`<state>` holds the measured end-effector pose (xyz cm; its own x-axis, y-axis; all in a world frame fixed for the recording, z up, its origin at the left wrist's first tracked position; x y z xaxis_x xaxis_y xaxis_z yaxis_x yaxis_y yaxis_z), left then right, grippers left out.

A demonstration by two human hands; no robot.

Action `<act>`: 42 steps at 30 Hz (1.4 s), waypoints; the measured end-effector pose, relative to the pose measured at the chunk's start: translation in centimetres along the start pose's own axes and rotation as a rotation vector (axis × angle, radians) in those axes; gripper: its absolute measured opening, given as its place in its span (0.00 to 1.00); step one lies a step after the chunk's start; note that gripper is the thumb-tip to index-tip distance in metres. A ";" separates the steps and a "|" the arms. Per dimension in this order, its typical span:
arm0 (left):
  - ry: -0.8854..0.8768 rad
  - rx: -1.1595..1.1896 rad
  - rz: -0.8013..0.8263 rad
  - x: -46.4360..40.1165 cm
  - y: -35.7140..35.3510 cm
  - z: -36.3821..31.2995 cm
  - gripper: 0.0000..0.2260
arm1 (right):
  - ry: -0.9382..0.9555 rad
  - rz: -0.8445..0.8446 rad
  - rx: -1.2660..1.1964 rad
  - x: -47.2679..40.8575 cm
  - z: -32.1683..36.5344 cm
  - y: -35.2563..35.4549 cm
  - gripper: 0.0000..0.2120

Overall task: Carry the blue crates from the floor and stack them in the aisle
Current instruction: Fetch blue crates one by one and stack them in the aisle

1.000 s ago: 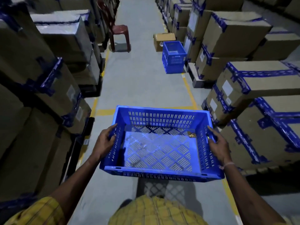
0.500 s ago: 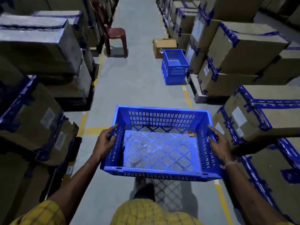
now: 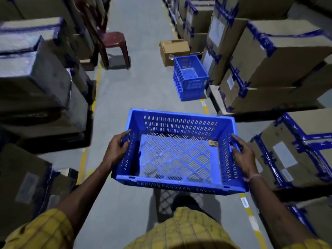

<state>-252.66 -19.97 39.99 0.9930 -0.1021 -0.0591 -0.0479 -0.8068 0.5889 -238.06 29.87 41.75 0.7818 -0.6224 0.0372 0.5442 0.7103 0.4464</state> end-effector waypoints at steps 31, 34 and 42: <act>-0.020 -0.007 0.114 -76.3 -10.3 1.5 0.21 | -0.113 -0.075 -0.054 -62.0 14.0 -29.9 0.25; -0.033 0.002 0.180 -85.0 -11.0 1.0 0.21 | -0.167 -0.161 -0.079 -65.8 15.7 -32.5 0.25; -0.185 -0.041 0.353 -106.2 -14.7 -3.1 0.20 | -0.257 -0.315 -0.077 -75.5 18.1 -37.4 0.28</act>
<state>-357.12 4.54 40.15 0.8801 -0.4747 0.0110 -0.3745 -0.6797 0.6307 -322.90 44.33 38.46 0.4777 -0.8680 0.1357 0.7732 0.4887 0.4041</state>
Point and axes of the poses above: each hand's wrist, its own x-axis away from the middle knuckle, its own y-axis out of the back of the hand, z = x × y, the point moved 4 cm from there along -x, towards the middle knuckle, and after that the axes turned 6 degrees about -z, right-handed, at the moved point
